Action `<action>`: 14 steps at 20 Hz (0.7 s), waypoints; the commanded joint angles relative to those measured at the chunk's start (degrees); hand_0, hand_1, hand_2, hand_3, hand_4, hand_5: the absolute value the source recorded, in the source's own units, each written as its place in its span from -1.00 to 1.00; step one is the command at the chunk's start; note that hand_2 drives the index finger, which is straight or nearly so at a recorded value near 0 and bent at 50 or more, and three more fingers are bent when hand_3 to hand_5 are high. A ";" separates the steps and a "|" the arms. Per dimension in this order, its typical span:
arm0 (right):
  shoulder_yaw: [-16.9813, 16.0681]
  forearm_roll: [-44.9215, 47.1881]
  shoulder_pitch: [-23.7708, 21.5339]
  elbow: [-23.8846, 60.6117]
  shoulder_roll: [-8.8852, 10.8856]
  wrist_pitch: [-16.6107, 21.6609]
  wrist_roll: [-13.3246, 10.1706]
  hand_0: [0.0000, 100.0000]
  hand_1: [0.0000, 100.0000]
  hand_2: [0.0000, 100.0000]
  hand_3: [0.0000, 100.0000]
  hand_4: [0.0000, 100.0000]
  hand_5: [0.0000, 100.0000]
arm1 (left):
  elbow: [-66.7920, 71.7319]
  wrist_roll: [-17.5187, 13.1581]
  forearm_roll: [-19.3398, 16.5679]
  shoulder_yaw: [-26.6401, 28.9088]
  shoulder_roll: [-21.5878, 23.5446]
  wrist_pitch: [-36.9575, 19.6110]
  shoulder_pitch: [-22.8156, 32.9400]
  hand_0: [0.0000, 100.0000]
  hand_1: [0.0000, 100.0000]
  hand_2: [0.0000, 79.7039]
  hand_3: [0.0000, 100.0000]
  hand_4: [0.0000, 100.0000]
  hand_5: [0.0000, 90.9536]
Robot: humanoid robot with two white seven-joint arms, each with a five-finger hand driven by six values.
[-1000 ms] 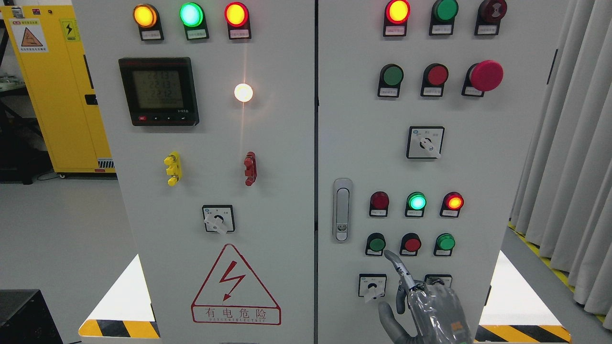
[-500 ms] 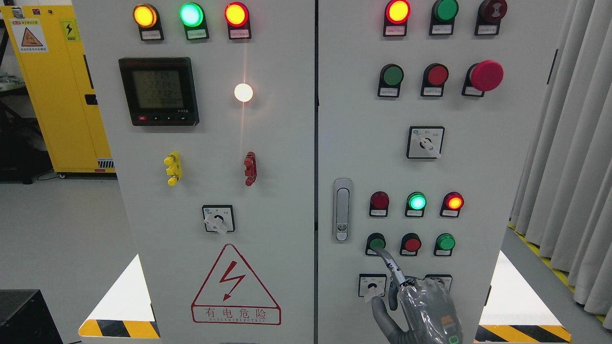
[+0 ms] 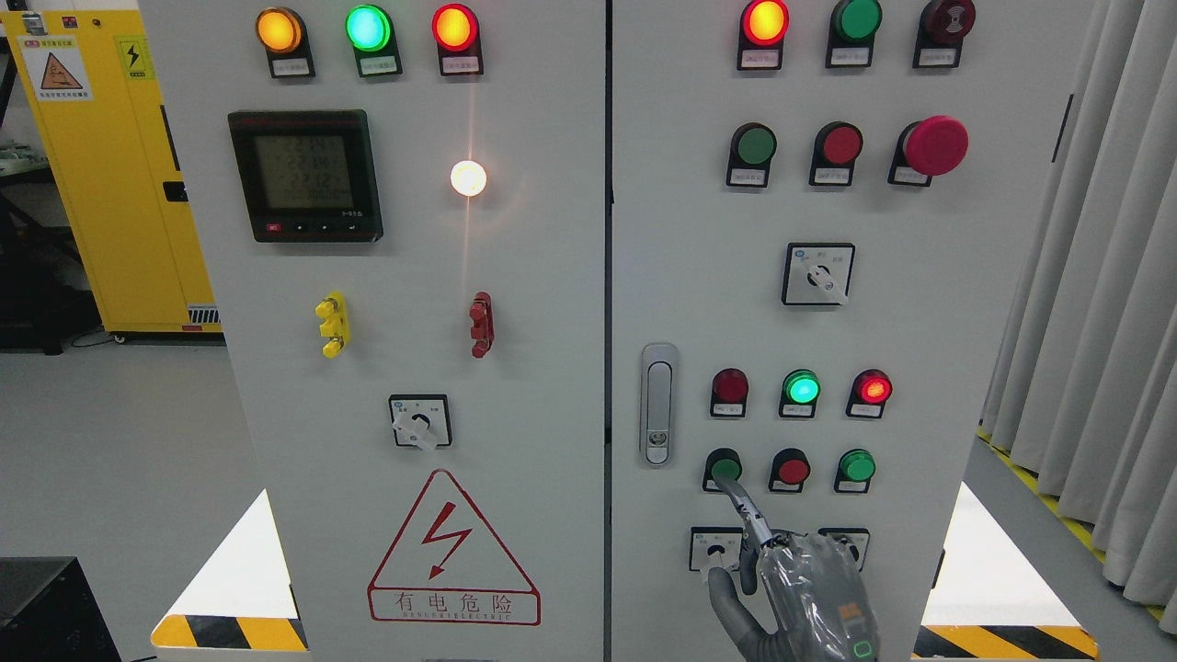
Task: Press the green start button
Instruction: 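Press the green push button inward with the right hand's fingertip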
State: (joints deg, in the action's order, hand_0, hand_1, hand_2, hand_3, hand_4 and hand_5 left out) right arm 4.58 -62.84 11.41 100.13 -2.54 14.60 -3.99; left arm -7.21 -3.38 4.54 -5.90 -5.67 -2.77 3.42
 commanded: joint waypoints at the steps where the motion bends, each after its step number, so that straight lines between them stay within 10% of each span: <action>1: 0.25 0.26 0.54 -2.22 -0.01 -0.19 -0.23 0.30 0.78 -1.00 0.78 0.85 1.00 | 0.00 -0.05 0.03 0.01 -0.05 0.05 0.00 -0.76 0.11 -1.00 -1.00 -1.00 -1.00; 14: -0.10 1.05 1.60 -3.98 -0.01 -0.28 -0.15 0.34 0.76 -1.00 0.78 0.86 1.00 | 0.00 -0.05 0.03 0.01 0.04 0.05 0.00 -0.76 0.11 -1.00 -1.00 -1.00 -1.00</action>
State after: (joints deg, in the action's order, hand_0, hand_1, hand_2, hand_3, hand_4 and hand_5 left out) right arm 4.63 -62.32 12.55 97.67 -2.55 14.33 -4.20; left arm -7.21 -3.24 4.56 -5.91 -5.66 -2.77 3.41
